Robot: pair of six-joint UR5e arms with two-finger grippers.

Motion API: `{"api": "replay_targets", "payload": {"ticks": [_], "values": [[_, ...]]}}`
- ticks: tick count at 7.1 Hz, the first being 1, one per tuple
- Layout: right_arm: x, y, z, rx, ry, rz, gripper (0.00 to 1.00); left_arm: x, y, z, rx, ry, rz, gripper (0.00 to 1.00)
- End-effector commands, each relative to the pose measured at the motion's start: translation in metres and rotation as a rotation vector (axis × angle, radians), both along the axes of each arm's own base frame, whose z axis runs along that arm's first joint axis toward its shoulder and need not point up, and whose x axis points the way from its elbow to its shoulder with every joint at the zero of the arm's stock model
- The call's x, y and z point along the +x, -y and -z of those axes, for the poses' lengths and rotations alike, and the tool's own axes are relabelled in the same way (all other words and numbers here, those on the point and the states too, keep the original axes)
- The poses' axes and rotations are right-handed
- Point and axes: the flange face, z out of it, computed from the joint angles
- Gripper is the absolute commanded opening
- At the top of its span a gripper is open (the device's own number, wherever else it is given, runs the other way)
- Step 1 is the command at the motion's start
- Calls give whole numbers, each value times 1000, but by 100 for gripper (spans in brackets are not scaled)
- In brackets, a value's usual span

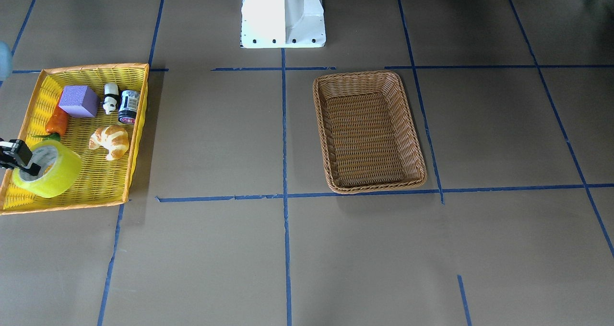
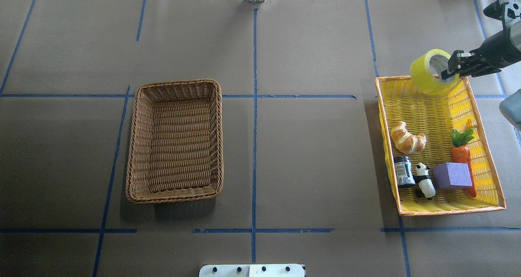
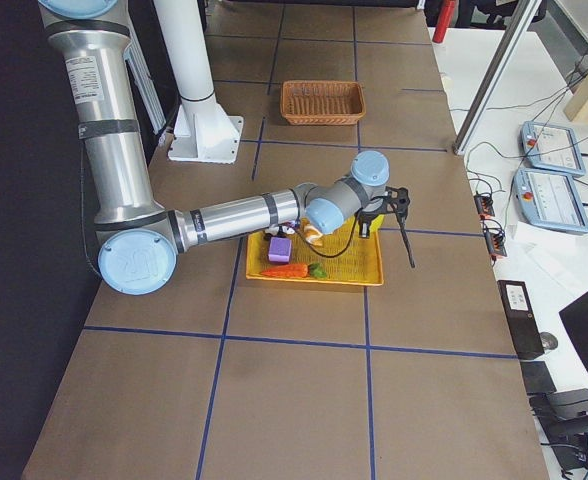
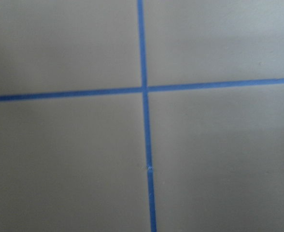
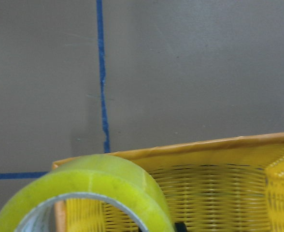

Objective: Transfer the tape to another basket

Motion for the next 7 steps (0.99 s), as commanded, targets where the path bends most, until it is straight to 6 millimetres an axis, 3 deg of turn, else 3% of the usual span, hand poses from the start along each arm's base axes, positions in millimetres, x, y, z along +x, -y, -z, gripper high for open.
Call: {"api": "replay_targets", "payload": {"ticks": [1, 2, 4, 6, 7], "values": [[-48, -5, 66, -36, 79, -9, 0, 35, 23, 51, 45, -36, 93, 100], [-74, -17, 82, -35, 138, -15, 0, 91, 29, 66, 36, -80, 109, 100], [-109, -40, 105, -56, 264, -104, 0, 136, 24, 110, -10, -242, 255, 100], [-127, -67, 125, -55, 413, -111, 0, 191, 2, 139, -107, -423, 274, 100], [-149, -87, 134, -83, 500, -122, 0, 205, -9, 154, -136, -495, 279, 100]]}}
